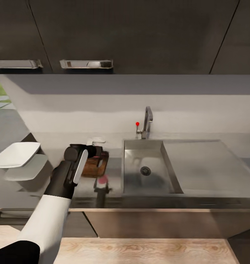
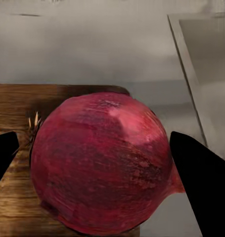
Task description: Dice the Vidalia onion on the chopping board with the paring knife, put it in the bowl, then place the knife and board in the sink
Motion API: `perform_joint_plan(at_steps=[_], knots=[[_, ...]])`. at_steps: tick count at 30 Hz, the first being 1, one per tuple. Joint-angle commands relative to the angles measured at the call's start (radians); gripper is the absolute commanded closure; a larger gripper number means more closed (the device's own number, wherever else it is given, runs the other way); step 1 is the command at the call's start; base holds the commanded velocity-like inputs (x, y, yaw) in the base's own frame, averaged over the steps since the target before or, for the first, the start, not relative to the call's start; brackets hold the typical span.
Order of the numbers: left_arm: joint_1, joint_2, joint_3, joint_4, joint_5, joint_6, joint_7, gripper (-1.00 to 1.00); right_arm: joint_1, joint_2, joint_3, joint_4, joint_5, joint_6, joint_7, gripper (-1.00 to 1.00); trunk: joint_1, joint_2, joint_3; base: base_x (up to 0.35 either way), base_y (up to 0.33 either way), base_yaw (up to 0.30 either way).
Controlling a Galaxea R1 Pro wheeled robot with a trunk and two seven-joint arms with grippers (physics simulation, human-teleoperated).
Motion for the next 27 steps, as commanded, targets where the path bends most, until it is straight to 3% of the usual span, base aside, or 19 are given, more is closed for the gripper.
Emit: perform_joint_plan(at_steps=[1, 20, 27], knots=[[-0.001, 0.000, -0.001, 0.000, 0.007, 0.004, 0.007, 1.00, 0.001, 0.000, 0.003, -0.002, -0.006, -0.001, -0.003, -1.00, 0.001, -0.002, 0.000, 0.000, 0.302, 0.000], [-0.001, 0.001, -0.001, 0.051, 0.007, 0.003, 0.007, 1.00, 0.001, 0.000, 0.003, -0.002, -0.006, -0.001, -0.003, -1.00, 0.001, -0.002, 0.028, 0.000, 0.300, 0.000], [-0.001, 0.000, -0.003, 0.082, 0.007, 0.002, 0.007, 1.00, 0.001, 0.000, 0.003, -0.002, -0.006, -0.001, -0.002, -1.00, 0.001, -0.002, 0.029, 0.000, 0.076, 0.000]])
